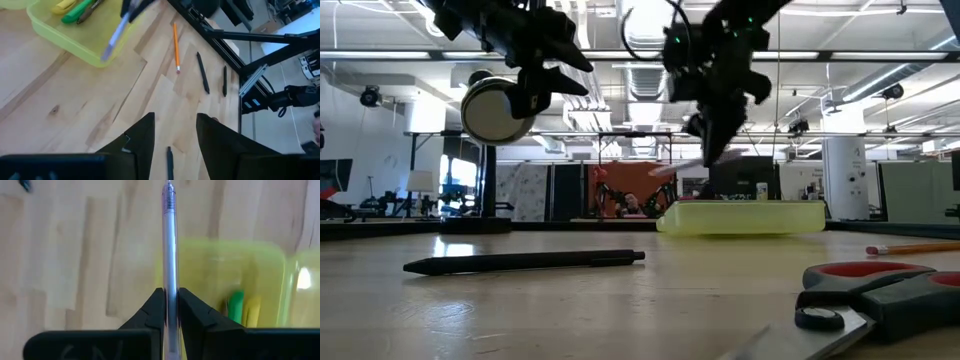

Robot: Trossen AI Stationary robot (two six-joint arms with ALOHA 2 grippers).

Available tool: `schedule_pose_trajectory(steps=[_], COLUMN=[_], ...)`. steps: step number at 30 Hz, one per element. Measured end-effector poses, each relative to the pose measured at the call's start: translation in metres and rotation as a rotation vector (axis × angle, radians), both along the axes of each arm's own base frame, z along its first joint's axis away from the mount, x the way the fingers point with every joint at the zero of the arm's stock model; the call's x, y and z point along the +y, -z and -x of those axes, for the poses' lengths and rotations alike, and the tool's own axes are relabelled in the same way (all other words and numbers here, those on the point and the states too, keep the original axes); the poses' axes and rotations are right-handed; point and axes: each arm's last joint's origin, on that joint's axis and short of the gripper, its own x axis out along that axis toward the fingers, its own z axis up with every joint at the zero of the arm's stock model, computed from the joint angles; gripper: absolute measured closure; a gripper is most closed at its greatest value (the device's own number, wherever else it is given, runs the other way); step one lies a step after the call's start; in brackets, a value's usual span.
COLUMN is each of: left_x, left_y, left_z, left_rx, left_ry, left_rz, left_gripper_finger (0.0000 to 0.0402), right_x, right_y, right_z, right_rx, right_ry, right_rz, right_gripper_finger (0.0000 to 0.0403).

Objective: Pick & place school supplies into a supply box
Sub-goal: Put the purple pen into the supply box

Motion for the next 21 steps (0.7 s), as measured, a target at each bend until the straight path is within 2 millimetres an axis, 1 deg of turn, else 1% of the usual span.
schedule_pose_trajectory(steps=[4,10,14,18,21], left_x=[0.0,0.0,0.0,0.001,0.001], left_y=[0.0,0.0,0.0,0.0,0.0], left_z=[0.0,0.0,0.0,0.0,0.0], left_rx=[0.0,-0.001,-0.001,-0.001,-0.002], left_ry=[-0.001,0.0,0.0,-0.017,-0.021], left_rz=[0.002,0.0,0.0,-0.01,-0.013], left_gripper_finger=[0.0273,0.0273,0.0273,0.0273,0.0273], right_x=[-0.014,-0.026,-0.028,-0.032,-0.035], right_y=[0.015,0.025,0.035,0.048,0.059], right_z=[0.023,0.052,0.073,0.091,0.102], right_rx=[0.016,-0.162,-0.227,-0.302,-0.314], right_ry=[0.052,0.153,0.206,0.261,0.305], right_rz=[-0.008,-0.008,0.002,-0.115,-0.2], right_gripper_finger=[0.0377,0.0377,0.0377,0.0377,0.0377])
